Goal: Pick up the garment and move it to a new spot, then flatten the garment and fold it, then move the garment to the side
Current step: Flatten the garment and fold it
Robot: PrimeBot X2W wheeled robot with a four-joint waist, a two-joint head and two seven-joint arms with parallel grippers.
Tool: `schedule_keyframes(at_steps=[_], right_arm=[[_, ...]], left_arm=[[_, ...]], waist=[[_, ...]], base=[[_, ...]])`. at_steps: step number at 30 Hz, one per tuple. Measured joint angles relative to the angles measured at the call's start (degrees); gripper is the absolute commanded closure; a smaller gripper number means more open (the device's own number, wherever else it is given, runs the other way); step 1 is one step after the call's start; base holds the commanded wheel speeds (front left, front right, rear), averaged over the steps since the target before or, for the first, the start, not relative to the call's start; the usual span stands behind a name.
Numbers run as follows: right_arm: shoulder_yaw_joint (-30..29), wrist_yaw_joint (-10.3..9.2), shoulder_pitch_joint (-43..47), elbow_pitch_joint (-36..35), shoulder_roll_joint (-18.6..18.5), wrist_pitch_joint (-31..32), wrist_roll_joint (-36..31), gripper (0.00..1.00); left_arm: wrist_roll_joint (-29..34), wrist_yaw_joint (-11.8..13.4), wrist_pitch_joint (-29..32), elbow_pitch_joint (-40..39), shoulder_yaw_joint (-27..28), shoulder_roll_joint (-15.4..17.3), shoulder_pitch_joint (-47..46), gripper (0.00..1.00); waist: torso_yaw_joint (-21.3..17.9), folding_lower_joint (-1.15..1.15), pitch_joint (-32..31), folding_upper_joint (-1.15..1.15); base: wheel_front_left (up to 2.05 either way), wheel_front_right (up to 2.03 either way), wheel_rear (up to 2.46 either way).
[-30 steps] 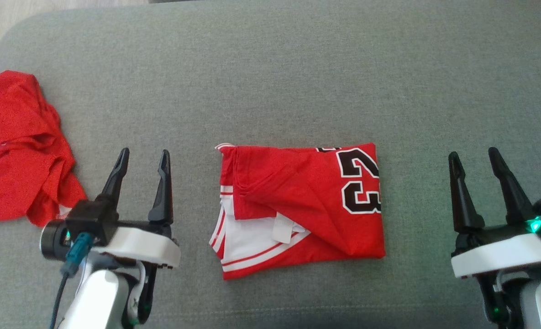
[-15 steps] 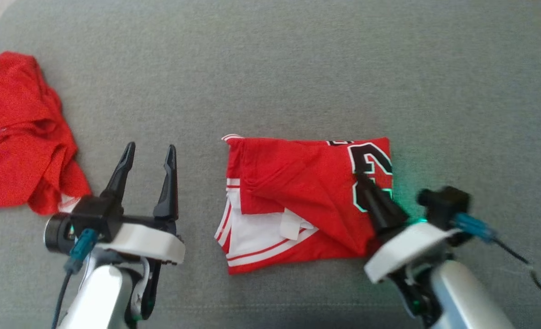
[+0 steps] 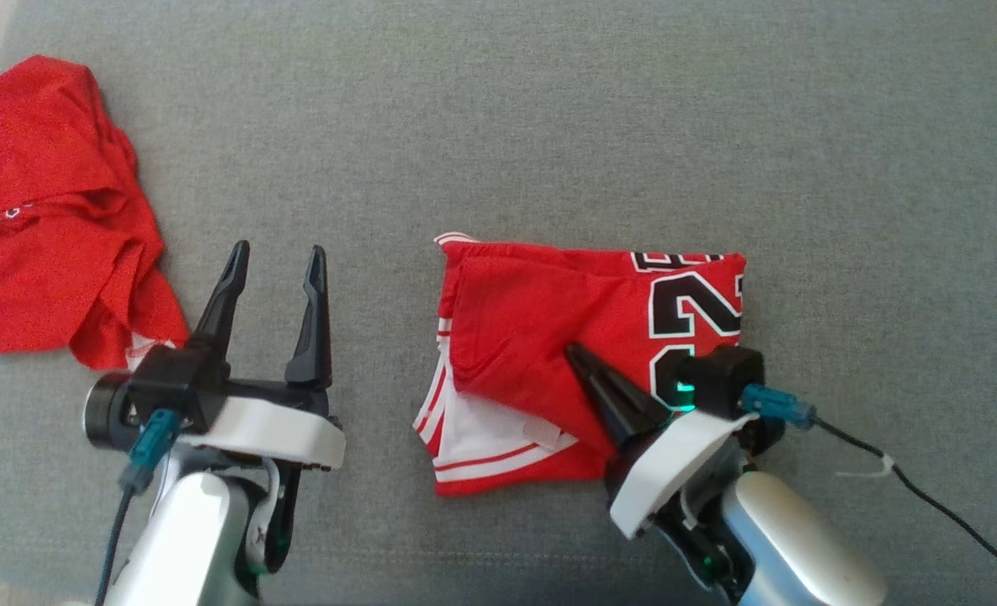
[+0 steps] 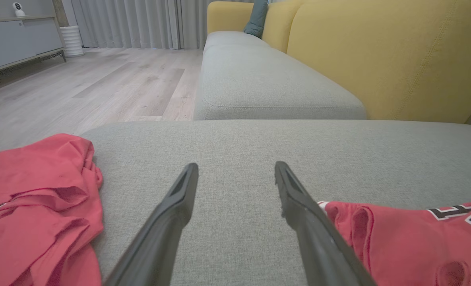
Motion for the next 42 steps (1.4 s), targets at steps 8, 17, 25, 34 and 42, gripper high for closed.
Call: schedule_keyframes(at_steps=[8,17,25,34,42], right_arm=[[6.08,0.01,0.44,-3.15,-1.76,3.96,3.26,1.00],[1.91,0.01,1.00,-7.21,-2.85,2.67,2.47,0.70],[-18.75,0.01,5.44,-13.32,-1.64,-2.88,-6.90,0.00],[-31.39,0.01,12.94,-20.87,0.18,-1.41,-13.70,0.00],[-33.31,0.01,19.83,-25.50,0.89,2.38,-14.96,0.00]], left_arm=[[-0.01,-0.01,-0.24,0.36,-0.05,-0.16,-0.67,0.00],[-0.04,0.00,-0.55,1.22,-0.12,-0.36,-0.92,0.00],[-0.59,0.09,-0.67,1.57,-0.12,-0.24,-0.35,0.00],[-1.20,0.10,-0.41,1.46,-0.12,1.13,3.15,0.00],[-1.54,0.90,0.79,0.49,-0.26,2.50,7.56,0.00]], waist=[[-0.34,0.00,-0.06,0.00],[-0.63,0.00,-1.19,0.00],[-1.87,0.00,-4.50,0.00],[-3.45,0.00,-9.22,0.00],[-4.56,0.00,-14.14,0.00]], base=[[0.00,0.00,0.00],[0.00,0.00,0.00],[0.00,0.00,0.00],[0.00,0.00,0.00],[0.00,0.00,0.00]])
